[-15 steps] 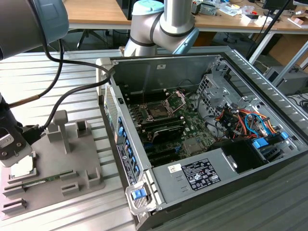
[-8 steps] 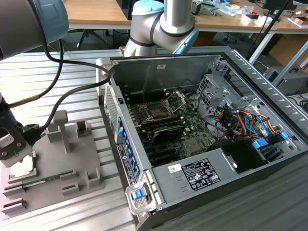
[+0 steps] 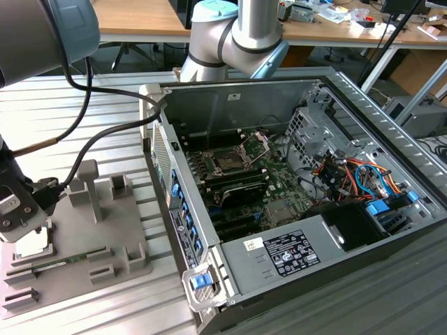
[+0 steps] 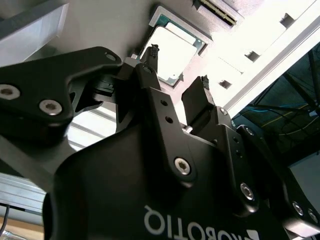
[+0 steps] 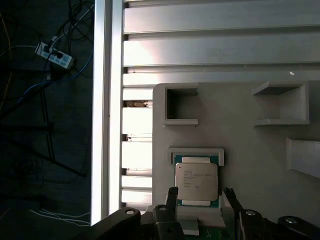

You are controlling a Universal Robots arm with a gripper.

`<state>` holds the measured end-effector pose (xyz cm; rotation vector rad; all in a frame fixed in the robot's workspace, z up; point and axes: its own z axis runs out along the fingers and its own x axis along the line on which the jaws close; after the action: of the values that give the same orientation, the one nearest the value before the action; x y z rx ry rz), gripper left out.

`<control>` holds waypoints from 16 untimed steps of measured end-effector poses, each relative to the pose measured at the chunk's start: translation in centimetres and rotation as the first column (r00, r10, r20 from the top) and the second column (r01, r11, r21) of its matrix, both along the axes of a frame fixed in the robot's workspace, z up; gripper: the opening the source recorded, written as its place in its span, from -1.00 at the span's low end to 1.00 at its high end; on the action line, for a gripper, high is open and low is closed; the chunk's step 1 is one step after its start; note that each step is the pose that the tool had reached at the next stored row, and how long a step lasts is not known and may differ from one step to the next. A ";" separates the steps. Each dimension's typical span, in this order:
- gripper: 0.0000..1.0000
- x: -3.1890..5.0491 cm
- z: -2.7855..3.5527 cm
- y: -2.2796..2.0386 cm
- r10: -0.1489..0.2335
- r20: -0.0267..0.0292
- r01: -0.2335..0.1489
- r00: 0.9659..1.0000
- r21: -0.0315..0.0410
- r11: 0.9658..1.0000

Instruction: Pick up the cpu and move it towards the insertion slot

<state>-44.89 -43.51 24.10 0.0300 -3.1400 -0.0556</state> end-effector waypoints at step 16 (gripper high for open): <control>-0.04 0.00 -0.25 0.00 0.000 0.000 0.000 1.000 0.000 1.000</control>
<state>-44.89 -43.52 23.85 0.0300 -3.1400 -0.0554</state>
